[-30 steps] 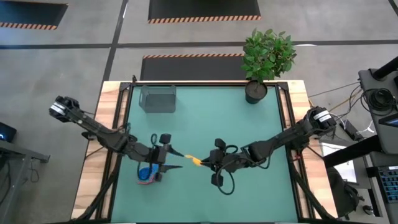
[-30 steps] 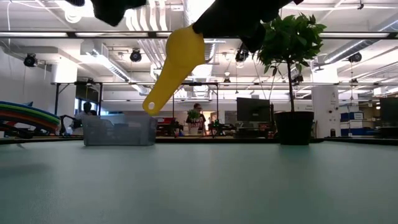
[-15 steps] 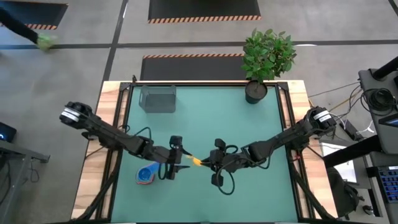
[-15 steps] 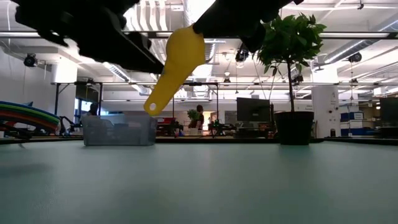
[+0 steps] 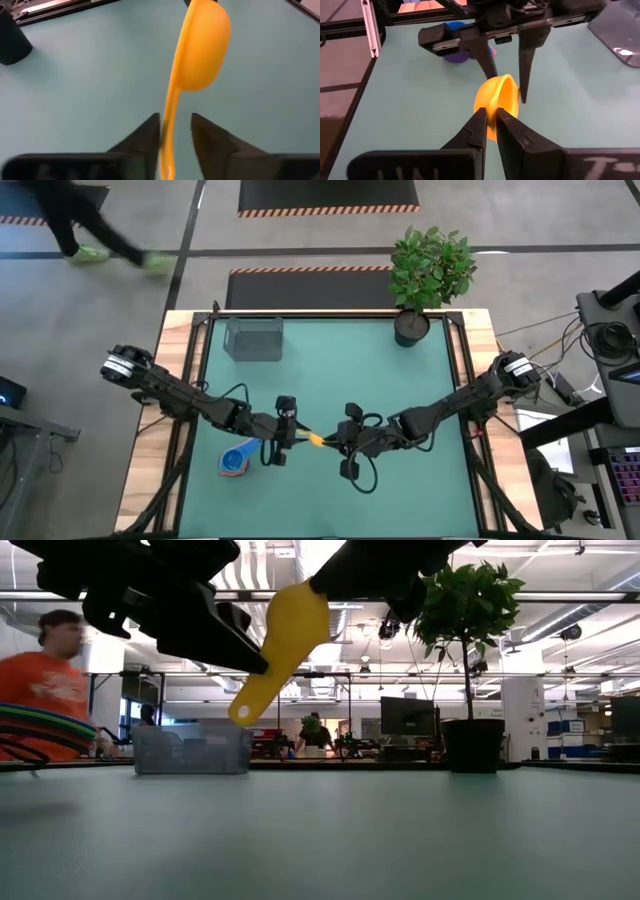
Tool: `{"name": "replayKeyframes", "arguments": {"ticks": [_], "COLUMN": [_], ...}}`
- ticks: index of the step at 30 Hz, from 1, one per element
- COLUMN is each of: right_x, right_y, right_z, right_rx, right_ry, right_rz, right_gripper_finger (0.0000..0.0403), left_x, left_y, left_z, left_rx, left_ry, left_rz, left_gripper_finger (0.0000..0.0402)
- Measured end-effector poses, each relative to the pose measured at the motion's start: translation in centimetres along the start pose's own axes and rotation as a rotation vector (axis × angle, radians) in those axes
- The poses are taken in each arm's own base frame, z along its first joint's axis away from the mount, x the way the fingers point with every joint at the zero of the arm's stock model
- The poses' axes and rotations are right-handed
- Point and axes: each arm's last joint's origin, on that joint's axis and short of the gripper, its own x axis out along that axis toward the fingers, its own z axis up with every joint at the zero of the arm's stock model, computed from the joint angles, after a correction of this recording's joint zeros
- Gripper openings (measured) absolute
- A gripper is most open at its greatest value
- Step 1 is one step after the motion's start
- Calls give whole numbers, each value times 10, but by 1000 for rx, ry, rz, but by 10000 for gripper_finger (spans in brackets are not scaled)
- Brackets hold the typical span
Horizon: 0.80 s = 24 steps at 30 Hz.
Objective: Nest measuring cups in basket
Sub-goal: Stack the yellow measuring cup on top of the blue measuring cup
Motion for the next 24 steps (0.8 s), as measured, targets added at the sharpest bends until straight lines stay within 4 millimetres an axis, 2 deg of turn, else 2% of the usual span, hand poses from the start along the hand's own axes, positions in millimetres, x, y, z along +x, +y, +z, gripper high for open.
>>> {"name": "replayKeyframes", "arguments": {"ticks": [5, 9, 17, 20, 24], "right_x": [0, 0, -4, -13, -37], "right_y": [0, 0, 0, -1, -2], "right_z": [0, 1, 4, 12, 30], "right_rx": [1, 2, -4, -17, -38], "right_ry": [-5, -8, -19, -47, -117], "right_rz": [0, -3, 1, 10, 37], "right_gripper_finger": [24, 46, 142, 172, 196], "left_x": [0, 0, -1, -1, -5], "left_y": [0, 0, -1, -4, -10], "left_z": [0, 0, 6, 9, 7], "left_rx": [3, 7, 19, 51, 90], "left_ry": [0, -2, -62, -91, -183], "left_rz": [1, 0, -1, -14, -63], "left_gripper_finger": [9, 8, 1, 1, 1]}}
